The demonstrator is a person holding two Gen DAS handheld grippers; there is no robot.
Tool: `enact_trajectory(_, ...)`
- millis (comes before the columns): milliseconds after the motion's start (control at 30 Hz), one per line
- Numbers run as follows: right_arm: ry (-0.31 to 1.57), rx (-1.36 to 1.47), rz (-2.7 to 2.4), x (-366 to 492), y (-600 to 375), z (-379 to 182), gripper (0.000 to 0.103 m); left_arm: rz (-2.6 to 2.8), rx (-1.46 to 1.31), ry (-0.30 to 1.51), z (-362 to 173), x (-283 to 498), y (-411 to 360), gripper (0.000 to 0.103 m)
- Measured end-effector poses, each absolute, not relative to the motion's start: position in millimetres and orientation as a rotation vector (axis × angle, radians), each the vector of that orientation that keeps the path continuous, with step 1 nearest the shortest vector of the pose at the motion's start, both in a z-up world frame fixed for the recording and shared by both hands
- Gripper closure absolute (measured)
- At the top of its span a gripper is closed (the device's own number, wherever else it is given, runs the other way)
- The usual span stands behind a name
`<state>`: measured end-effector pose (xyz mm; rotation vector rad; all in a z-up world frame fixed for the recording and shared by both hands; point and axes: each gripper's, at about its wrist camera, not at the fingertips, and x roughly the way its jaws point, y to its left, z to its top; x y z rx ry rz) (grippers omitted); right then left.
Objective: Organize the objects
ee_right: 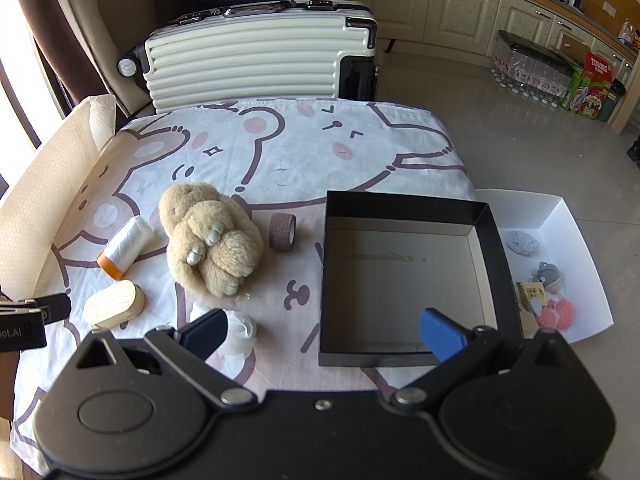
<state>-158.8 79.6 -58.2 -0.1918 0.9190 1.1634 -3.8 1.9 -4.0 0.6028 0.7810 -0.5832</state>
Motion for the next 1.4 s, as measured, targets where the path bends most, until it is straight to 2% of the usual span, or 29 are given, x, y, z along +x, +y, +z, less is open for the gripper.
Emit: enact_trajectory(1400, 0.924, -0.096, 0.975, -136, 63, -58, 0.0, -0.818, 0.684, 0.735, -12, -3, 2, 0.0)
